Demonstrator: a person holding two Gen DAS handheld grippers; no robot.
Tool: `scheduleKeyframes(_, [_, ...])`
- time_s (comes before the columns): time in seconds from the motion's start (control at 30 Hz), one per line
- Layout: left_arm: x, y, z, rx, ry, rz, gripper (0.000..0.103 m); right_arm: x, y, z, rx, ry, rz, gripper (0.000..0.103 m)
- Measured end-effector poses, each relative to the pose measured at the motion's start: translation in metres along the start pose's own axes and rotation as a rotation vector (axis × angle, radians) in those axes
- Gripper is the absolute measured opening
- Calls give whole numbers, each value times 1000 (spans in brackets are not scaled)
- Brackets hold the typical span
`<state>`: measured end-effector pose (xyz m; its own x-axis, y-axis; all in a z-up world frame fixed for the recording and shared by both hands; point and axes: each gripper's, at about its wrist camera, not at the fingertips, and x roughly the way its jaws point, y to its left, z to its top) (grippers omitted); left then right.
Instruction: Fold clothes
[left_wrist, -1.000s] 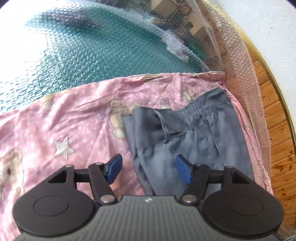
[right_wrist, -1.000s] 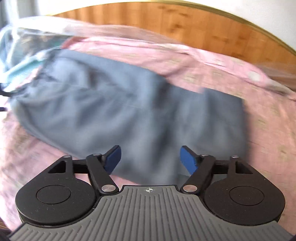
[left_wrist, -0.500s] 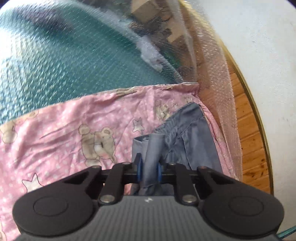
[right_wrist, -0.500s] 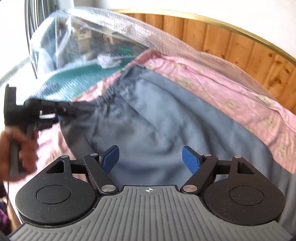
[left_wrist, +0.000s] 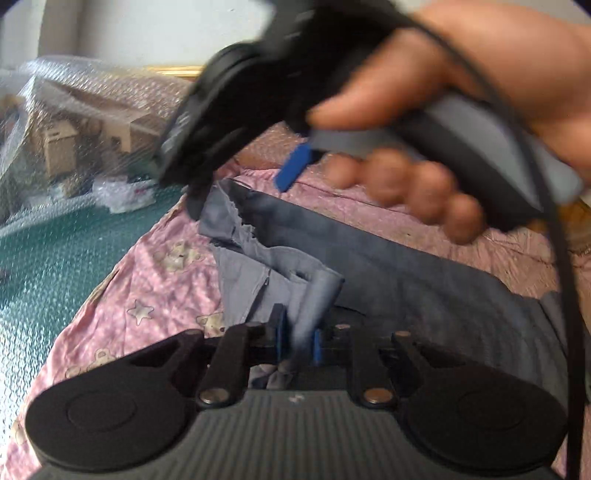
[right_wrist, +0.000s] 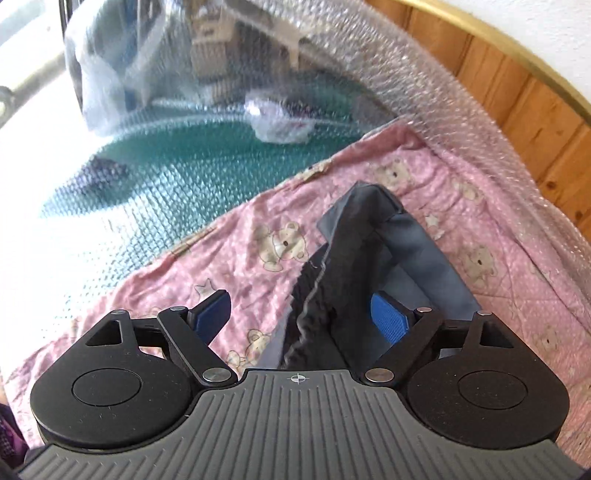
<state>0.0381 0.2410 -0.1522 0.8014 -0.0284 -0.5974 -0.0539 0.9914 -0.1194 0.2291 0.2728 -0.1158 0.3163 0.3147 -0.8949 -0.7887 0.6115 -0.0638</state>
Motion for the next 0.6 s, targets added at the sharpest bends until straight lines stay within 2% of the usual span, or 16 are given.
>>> scheduleKeyframes(0.07, [0,-16,0,80,-7,-3,14,27,1,4,-33,69,-44,82])
scheduleKeyframes(0.1, [-2,-20,-1,101,-13,-4,14,40,1,4,-50,102,-64,72])
scheduleKeyframes(0.13, [-3,-24,-2,122,-19,-4,14,49,-3,2,-56,122,-77,45])
scheduleKeyframes(0.2, [-5,-31,-3,163,-31,-4,14,49,-20,-8,-21,114,-70,11])
scheduleKeyframes(0.33, [-23,-56,-2,254,-91,-51,14,-6,-77,-44,217,-50,32,6])
scheduleKeyframes(0.43, [-37,-86,-2,319,-111,-146,14,-50,-130,-94,424,-145,83,5])
scheduleKeyframes(0.53, [-33,-118,-11,358,-63,-248,14,-63,-184,-164,639,-165,115,5])
scheduleKeyframes(0.6, [-23,-136,-22,389,-17,-290,15,-58,-211,-211,765,-145,112,6])
